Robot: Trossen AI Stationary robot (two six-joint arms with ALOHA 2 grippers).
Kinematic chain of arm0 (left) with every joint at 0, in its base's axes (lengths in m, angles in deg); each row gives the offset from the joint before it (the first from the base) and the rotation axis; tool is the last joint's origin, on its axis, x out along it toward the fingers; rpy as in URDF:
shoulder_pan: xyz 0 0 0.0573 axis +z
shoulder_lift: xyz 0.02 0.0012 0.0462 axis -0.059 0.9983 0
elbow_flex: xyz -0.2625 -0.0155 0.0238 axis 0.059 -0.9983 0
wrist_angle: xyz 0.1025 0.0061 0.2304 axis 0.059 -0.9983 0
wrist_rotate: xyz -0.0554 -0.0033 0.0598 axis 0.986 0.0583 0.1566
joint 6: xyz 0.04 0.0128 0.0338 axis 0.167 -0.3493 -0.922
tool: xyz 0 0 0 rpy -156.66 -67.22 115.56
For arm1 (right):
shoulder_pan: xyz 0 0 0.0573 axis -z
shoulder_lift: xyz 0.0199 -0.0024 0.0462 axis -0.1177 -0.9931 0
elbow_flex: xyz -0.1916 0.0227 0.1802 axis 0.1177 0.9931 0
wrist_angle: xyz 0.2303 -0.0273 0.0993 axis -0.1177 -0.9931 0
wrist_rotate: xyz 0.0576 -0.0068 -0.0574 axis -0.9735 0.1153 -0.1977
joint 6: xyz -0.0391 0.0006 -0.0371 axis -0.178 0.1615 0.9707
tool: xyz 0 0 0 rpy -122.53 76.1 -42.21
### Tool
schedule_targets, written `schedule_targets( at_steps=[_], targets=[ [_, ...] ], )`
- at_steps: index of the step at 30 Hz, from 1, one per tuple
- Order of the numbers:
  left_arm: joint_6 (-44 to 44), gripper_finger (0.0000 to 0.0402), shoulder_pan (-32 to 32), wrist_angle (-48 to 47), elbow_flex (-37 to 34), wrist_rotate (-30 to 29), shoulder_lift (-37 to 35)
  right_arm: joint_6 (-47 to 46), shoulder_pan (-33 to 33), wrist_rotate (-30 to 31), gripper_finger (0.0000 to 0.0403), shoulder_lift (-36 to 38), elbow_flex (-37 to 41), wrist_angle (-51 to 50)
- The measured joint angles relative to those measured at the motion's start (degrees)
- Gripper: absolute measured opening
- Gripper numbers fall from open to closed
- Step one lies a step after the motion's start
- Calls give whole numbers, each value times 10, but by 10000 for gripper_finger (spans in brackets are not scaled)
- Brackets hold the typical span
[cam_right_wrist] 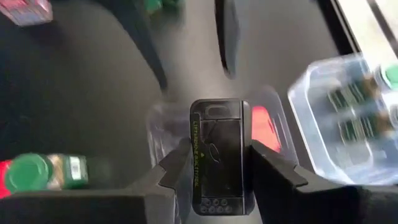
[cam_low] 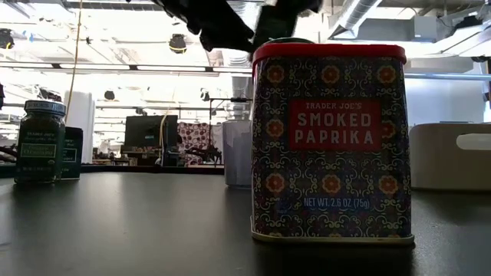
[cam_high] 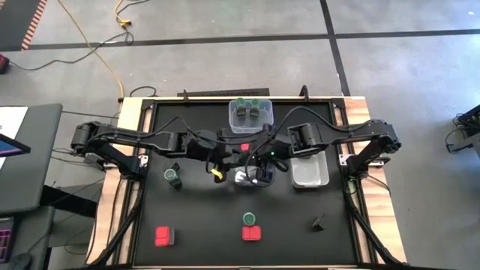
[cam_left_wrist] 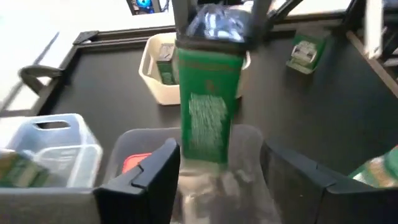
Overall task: Sort spices by type
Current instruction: Put the black seasoning can into the gray bin
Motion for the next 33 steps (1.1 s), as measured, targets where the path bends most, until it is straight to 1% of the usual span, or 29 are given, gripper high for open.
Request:
schedule_targets(
  at_steps=[5,8,10,14,18,23,26,28,30,33],
  targets=[
    [-40,214,0,-26,0,-31,-29,-38,-6,7,154,10,0,-84],
    [-32,214,0,-55,0,-40,-58,-72,-23,11,153,22,1,-146],
    [-22,214,0,-73,0,-40,-76,-104,-36,27,153,36,10,-187],
    [-10,214,0,-108,0,-40,-101,-170,-72,58,153,81,55,-244],
    [17,214,0,-123,0,-40,-107,-197,-107,64,153,150,126,-245],
    [52,214,0,-139,0,-40,-107,-188,-131,63,153,252,244,-242],
    [64,214,0,-143,0,-40,-107,-179,-125,62,153,312,302,-229],
    [64,214,0,-143,0,-40,-106,-176,-113,49,153,345,333,-203],
    [63,214,0,-143,0,-40,-107,-158,-102,30,153,370,361,-183],
    [68,214,0,-142,0,-40,-107,-115,-88,18,153,390,391,-172]
  ],
)
